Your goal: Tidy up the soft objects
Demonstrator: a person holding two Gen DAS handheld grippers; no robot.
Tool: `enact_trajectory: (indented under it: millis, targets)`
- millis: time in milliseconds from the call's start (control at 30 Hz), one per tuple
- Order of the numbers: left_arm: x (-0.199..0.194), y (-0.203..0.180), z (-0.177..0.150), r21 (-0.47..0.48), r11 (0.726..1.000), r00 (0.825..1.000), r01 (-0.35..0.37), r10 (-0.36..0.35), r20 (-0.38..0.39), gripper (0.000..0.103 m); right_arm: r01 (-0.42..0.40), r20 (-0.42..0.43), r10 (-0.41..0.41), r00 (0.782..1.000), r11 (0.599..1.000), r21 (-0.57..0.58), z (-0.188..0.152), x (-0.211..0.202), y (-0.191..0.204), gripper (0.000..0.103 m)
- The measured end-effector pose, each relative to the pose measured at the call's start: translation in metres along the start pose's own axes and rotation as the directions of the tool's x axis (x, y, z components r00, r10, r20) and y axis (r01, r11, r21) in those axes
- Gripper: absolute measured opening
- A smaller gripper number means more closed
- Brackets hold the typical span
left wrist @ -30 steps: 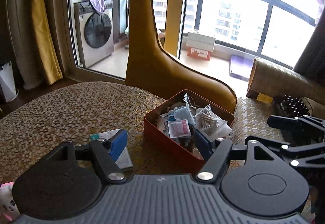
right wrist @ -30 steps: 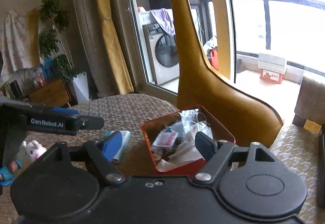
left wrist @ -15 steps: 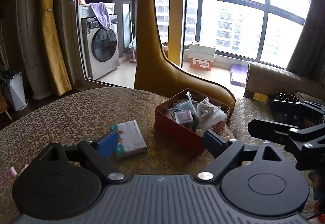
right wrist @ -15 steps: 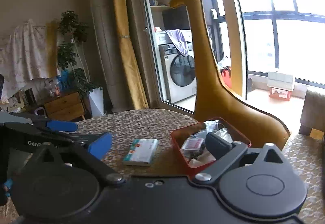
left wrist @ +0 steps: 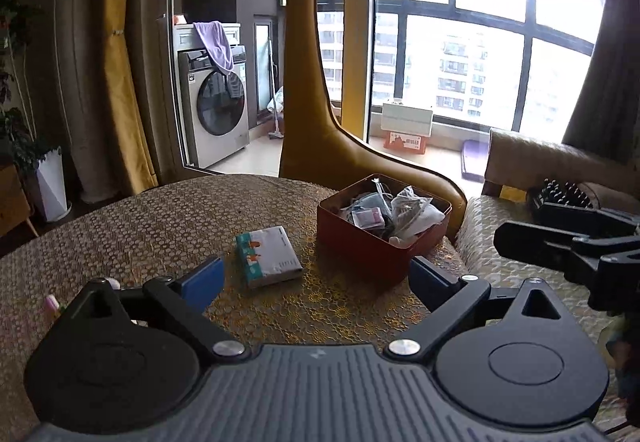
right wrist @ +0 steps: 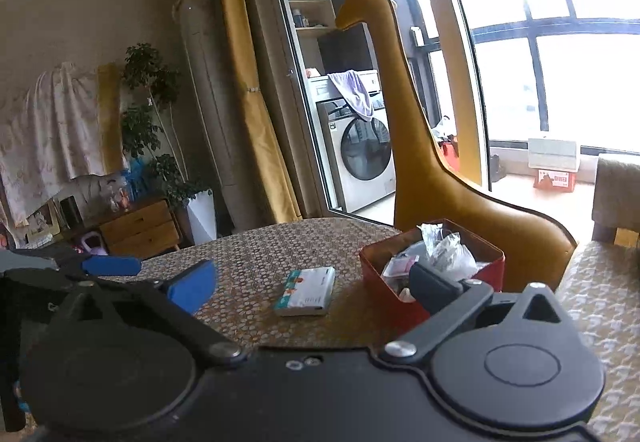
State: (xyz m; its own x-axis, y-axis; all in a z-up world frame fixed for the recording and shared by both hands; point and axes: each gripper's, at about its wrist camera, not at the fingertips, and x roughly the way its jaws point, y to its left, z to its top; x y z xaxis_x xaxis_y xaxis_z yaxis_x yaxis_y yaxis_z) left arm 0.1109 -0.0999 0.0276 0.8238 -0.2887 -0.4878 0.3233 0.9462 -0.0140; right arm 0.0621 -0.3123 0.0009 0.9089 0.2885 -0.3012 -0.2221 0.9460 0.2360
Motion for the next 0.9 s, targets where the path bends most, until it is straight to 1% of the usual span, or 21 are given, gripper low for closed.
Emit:
enact_trajectory:
  millis: [133,233,433,667,900]
  targets:
    - [-0.012,0.001,-0.005,-0.018,1.000,1.000,-0.003,0.003,0.026,0.099,0.008,0.004,-0.008,1.000,1.000,-0.014,-0.001,-0.006,0.004,0.103]
    - [-0.020,0.001,-0.008,-0.021,1.000,0.999,-0.005,0.006,0.042,0.099,0.045,0.019,-0.045,0.999,0.999,-0.029,-0.004,-0.011,0.007,0.103]
    - [-0.027,-0.002,-0.009,-0.031,1.000,0.999,0.001,0.000,0.049,0.099,0.079,0.027,-0.078,0.997,0.995,-0.059,-0.008,-0.014,0.013,0.103]
    - [-0.029,-0.004,-0.009,-0.031,1.000,0.999,-0.001,0.003,0.049,0.099,0.068,0.019,-0.067,0.998,0.996,-0.060,-0.010,-0.013,0.017,0.103]
    - [-0.032,-0.005,-0.010,-0.031,0.999,0.998,0.007,-0.005,0.060,0.099,0.074,0.022,-0.072,0.997,0.995,-0.068,-0.009,-0.015,0.020,0.103]
